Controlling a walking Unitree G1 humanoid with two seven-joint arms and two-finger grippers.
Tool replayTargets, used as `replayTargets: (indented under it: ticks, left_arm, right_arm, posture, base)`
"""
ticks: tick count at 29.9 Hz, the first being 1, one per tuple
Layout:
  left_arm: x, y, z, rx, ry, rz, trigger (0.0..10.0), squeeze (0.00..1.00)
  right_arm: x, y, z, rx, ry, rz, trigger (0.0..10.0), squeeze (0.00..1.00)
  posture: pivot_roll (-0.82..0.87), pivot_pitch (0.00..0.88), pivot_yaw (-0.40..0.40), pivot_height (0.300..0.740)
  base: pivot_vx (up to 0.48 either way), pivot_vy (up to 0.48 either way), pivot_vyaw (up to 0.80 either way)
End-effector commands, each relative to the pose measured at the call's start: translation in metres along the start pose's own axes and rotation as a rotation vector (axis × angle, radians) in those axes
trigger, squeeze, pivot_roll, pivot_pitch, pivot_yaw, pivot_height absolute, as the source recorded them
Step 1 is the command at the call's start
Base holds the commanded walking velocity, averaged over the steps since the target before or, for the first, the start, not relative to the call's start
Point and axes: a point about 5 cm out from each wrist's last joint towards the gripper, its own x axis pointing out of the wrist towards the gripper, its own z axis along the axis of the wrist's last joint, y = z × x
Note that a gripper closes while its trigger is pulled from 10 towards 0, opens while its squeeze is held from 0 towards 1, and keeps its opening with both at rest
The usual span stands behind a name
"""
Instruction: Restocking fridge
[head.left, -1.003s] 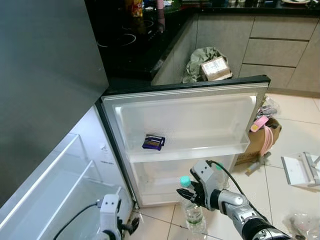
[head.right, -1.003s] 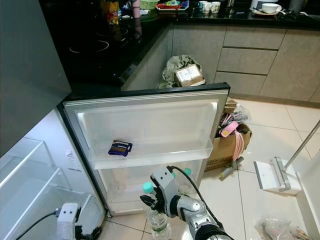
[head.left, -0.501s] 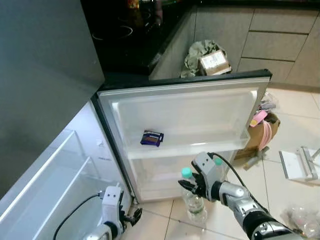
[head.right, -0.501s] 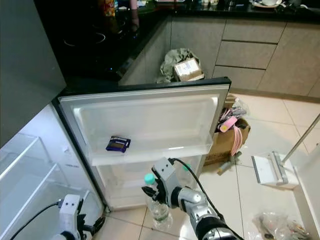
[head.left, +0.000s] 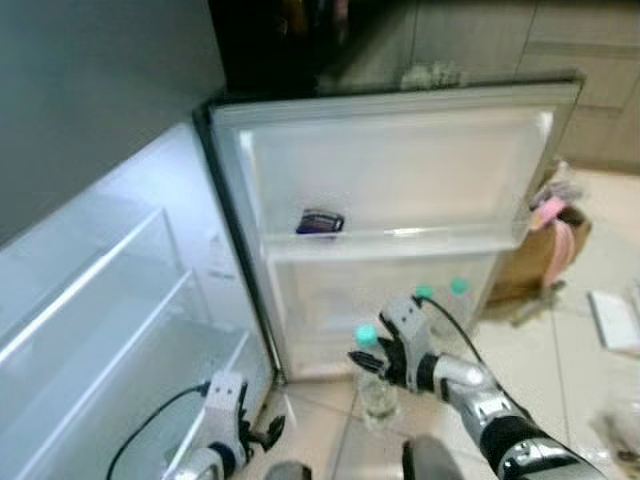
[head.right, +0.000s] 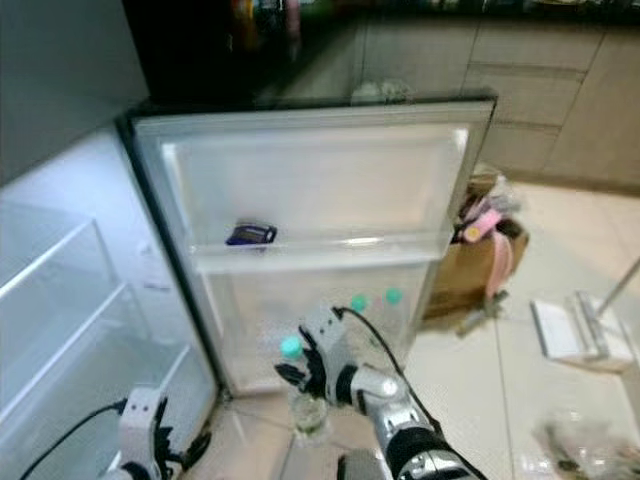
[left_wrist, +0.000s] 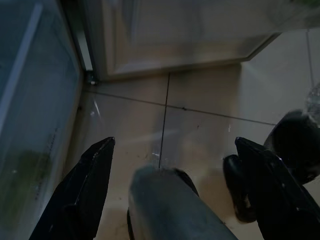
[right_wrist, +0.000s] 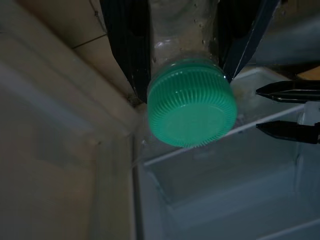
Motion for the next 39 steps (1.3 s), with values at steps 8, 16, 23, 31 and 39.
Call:
replayTargets:
  ticks: [8, 16, 23, 31, 39]
  left_arm:
    - [0.009, -0.002, 0.029, 0.070, -0.106, -0.057, 10.0, 0.00]
    - [0.016, -0.008, 0.056, 0.142, -0.212, -0.138, 10.0, 0.00]
    - [0.016, -0.010, 0.062, 0.186, -0.236, -0.174, 10.0, 0.00]
    - [0.013, -0.011, 0.064, 0.198, -0.276, -0.199, 10.0, 0.00]
    - [0.011, -0.014, 0.069, 0.211, -0.320, -0.247, 10.0, 0.00]
  right_arm:
    - [0.001, -0.006, 0.021, -0.046, -0.065, 0.010, 10.0, 0.00]
    - [0.000, -0.004, 0.031, -0.098, -0.074, 0.080, 10.0, 0.00]
    - [-0.003, -0.008, 0.039, -0.120, -0.085, 0.087, 10.0, 0.00]
    - [-0.005, -0.004, 0.058, -0.148, -0.137, 0.180, 10.0, 0.00]
    - [-0.012, 0.005, 0.082, -0.185, -0.206, 0.296, 10.0, 0.00]
  posture:
    - [-0.09, 0.000, -0.002, 0.551]
    - [-0.09, 0.000, -0.003, 0.521]
    - [-0.09, 0.000, -0.006, 0.501]
    - [-0.09, 0.000, -0.010, 0.471]
    - [-0.09, 0.000, -0.013, 0.451]
  base:
    - [0.000, 0.000, 0.00]
    - [0.000, 0.000, 0.00]
    - [0.000, 0.000, 0.00]
    - [0.000, 0.000, 0.00]
    - [0.000, 0.000, 0.00]
